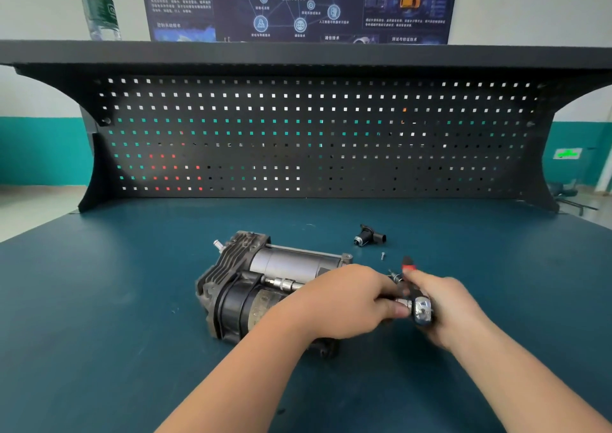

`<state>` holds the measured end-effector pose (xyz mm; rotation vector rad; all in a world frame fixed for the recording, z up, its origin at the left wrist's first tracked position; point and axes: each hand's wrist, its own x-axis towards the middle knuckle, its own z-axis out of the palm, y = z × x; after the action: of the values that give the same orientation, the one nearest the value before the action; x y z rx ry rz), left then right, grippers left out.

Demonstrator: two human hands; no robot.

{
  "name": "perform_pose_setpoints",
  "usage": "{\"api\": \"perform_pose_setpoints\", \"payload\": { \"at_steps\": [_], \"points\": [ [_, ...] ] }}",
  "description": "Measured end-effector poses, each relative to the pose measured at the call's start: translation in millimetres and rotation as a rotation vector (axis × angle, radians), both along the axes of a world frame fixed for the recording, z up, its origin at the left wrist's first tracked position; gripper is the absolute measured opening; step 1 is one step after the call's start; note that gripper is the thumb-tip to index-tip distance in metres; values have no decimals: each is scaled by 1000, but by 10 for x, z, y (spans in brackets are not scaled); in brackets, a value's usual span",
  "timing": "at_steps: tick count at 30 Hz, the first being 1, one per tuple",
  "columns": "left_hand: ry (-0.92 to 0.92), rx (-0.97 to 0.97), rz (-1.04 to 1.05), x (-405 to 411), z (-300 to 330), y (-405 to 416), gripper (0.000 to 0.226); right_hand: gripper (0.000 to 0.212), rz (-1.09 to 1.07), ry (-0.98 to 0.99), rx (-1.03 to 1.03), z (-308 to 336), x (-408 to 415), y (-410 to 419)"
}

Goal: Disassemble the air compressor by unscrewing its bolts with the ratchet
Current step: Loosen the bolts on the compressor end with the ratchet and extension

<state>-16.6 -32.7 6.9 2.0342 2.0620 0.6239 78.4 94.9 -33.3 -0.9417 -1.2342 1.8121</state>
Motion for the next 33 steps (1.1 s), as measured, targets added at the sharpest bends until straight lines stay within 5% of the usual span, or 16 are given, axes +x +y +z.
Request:
{"api": "perform_pose_setpoints", "payload": {
  "at_steps": [4,9,11,17,20,22,25,29,31,33],
  "points": [
    [53,-98,-6,20,5,8,26,30,-261,35,687,126,51,-136],
    [53,-132,-23,28,24,7,27,31,-280,180,1643,77,197,-263],
    [6,-112,-28,24,31,-5,24,24,-231,195,1561,102,192,-274],
    [7,-23,-29,4,21,-1,18,29,-115,-55,495,172,43,-52],
    [-18,5,-10,-3,3,4,15,21,11,10,23,65,9,-14],
    [9,-35,-5,5,6,4,22,25,-63,-24,195,32,5,-24],
    [19,-101,-37,15,27,-2,28,32,-277,82,861,136,80,-174],
    [2,-128,-52,33,43,-11,25,27,-286,188,1668,81,195,-264],
    [-20,-124,-46,34,44,-9,24,26,-245,187,1600,96,188,-269],
    [10,-108,-39,34,42,-8,25,26,-205,193,1272,181,157,-271]
  ]
}}
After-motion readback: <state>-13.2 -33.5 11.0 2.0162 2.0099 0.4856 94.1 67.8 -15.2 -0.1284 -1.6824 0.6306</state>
